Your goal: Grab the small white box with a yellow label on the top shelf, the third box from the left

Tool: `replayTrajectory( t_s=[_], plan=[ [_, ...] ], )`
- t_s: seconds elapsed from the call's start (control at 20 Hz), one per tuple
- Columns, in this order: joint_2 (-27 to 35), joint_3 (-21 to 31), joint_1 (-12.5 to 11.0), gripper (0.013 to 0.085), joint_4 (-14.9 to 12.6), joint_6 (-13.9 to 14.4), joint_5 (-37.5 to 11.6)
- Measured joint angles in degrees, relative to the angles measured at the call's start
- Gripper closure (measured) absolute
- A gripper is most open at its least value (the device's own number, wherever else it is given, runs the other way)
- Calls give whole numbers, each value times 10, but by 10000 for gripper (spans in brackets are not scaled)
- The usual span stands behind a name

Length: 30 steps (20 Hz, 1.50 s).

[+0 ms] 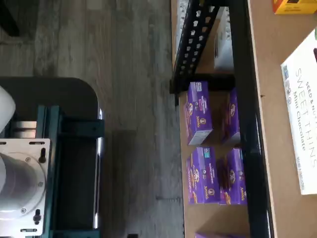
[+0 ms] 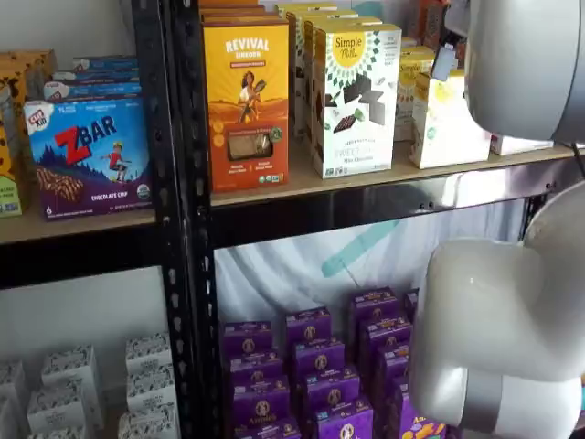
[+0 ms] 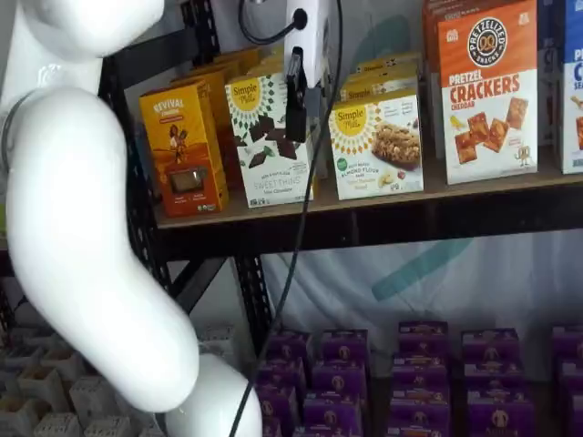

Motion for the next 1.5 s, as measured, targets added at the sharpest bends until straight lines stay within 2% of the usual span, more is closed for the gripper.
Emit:
replayTrajectory(
  t_s=[0.1,0.15,0.3,0.6,0.75,0.85,0.95,1.2,1.5],
  plan=[
    [0,0,23,130,-23,12,4],
    [-3,6,31,130,-26,19,2],
    [-13,22,40,130,-14,31,-11],
    [-21,39,15,130,41,24,-65],
    [-9,33,-1,130,68,14,-91],
    [7,19,-8,130,76,9,-104],
    [20,9,-9,130,74,4,-118],
    [55,-9,-2,130,50,-7,-157],
    [76,-4,6,130,25,-18,-199]
  ],
)
